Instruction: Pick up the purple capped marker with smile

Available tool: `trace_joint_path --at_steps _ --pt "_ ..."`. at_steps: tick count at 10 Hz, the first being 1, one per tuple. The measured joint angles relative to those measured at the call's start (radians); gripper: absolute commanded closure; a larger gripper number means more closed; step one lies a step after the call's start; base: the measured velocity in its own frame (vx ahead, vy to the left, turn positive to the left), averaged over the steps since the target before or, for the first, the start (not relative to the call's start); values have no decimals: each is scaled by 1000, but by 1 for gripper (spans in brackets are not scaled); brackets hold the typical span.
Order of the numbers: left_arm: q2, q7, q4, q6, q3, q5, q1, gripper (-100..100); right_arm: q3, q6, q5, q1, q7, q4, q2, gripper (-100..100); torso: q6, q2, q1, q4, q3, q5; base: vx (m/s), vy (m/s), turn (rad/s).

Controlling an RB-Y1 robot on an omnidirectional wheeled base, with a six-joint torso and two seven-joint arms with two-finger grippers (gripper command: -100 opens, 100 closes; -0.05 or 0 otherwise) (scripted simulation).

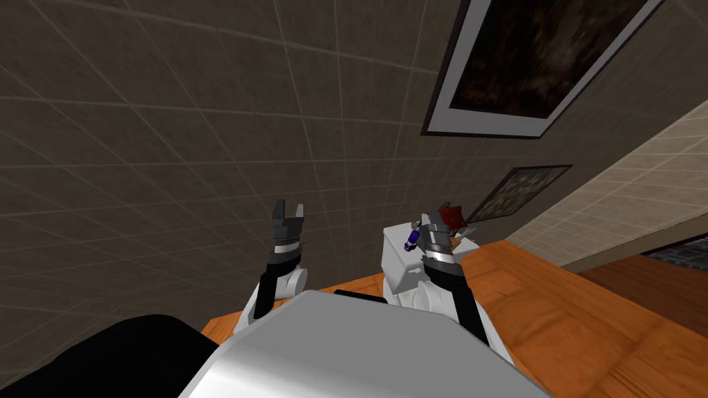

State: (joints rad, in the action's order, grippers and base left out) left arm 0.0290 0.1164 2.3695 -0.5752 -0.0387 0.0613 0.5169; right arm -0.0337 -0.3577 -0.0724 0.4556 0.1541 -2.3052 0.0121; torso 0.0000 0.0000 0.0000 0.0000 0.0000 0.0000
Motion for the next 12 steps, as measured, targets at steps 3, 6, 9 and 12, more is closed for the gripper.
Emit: trace_joint_path --at_steps 3,6,9,12 --pt "0 0 0 0 0 0 0 0 8 0 -12 9 4 -5 -73 -100 0 2 0 1 1 0 -40 9 -63" --pt "0 0 0 0 0 0 0 0 23 3 -36 22 15 -12 -139 -100 0 5 1 1 3 0 -63 15 -85" --pt "0 0 0 0 0 0 0 0 42 8 -68 41 30 -18 -197 -100 0 5 1 1 3 0 -66 12 -102" --pt "0 0 0 0 0 0 0 0 62 18 -103 61 48 -23 -253 -100 0 4 1 1 2 0 -56 14 -79"
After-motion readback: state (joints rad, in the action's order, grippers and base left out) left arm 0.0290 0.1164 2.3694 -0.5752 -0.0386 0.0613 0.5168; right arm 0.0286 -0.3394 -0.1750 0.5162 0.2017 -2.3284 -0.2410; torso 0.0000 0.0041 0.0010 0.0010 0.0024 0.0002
